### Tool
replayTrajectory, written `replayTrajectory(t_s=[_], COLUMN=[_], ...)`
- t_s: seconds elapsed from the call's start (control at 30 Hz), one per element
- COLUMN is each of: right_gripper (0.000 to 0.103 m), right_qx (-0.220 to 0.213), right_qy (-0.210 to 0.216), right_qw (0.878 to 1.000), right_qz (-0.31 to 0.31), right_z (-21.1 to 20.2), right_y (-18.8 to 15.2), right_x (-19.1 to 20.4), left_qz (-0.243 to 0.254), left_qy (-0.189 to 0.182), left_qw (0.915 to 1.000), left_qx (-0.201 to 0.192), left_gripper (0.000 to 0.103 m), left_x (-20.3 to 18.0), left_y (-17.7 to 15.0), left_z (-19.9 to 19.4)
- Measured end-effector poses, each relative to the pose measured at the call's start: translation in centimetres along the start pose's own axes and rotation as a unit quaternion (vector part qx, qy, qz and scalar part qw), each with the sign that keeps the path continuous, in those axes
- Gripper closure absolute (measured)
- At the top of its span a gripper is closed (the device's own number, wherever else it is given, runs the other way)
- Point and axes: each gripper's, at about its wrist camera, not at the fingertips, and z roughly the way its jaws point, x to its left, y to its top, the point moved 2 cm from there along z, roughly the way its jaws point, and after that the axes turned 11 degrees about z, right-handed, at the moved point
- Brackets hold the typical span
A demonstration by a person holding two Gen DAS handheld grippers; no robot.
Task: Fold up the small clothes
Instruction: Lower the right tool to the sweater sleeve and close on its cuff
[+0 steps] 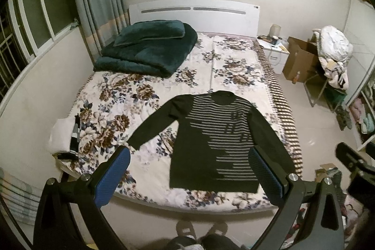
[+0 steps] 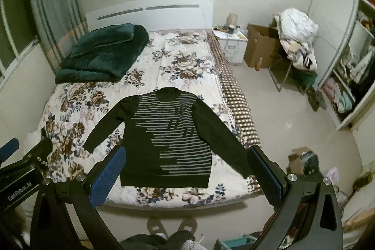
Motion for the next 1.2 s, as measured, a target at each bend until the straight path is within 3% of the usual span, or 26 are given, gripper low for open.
replayTrajectory(t_s=[0.2, 0.3, 0.4, 0.6, 0.8, 0.87, 0.97, 1.1, 1.2], right_gripper=[0.000, 0.000, 0.000, 0.000, 0.000, 0.000, 0.003, 0.006, 0.006], right_qx=[0.027, 0.046, 0.080, 0.152, 0.223, 0.238, 0.256, 0.278, 0.268], right_qy=[-0.034, -0.069, -0.098, -0.145, -0.185, -0.188, -0.170, -0.167, -0.158], right_qw=[0.997, 0.991, 0.980, 0.951, 0.904, 0.890, 0.866, 0.823, 0.806], right_qz=[0.071, 0.109, 0.154, 0.228, 0.313, 0.340, 0.394, 0.466, 0.504], right_z=[9.5, 15.4, 22.1, 36.7, 51.1, 54.6, 59.6, 63.9, 65.8], right_y=[-0.6, -1.0, -1.9, -5.6, -11.6, -13.5, -16.8, -21.5, -24.5], right_x=[-2.7, -6.0, -10.9, -23.4, -37.6, -40.6, -44.6, -48.0, -49.7], left_qz=[0.024, 0.026, 0.030, 0.055, 0.066, 0.069, 0.066, 0.049, 0.041], left_qy=[0.014, 0.015, 0.008, 0.044, 0.055, 0.058, 0.066, 0.078, 0.082], left_qw=[0.9995, 0.9996, 0.9993, 0.9948, 0.9862, 0.9827, 0.9788, 0.9735, 0.9698], left_qx=[-0.017, -0.004, 0.022, 0.073, 0.142, 0.162, 0.182, 0.209, 0.226], left_gripper=[0.000, 0.000, 0.000, 0.000, 0.000, 0.000, 0.000, 0.000, 0.000], left_x=[-0.5, -1.7, -3.6, -8.7, -12.8, -13.9, -15.0, -15.7, -16.1], left_y=[-0.7, -0.7, -0.9, -1.9, -4.1, -5.2, -6.6, -8.4, -9.7], left_z=[6.8, 11.6, 17.0, 27.9, 39.5, 43.4, 48.1, 53.5, 56.8])
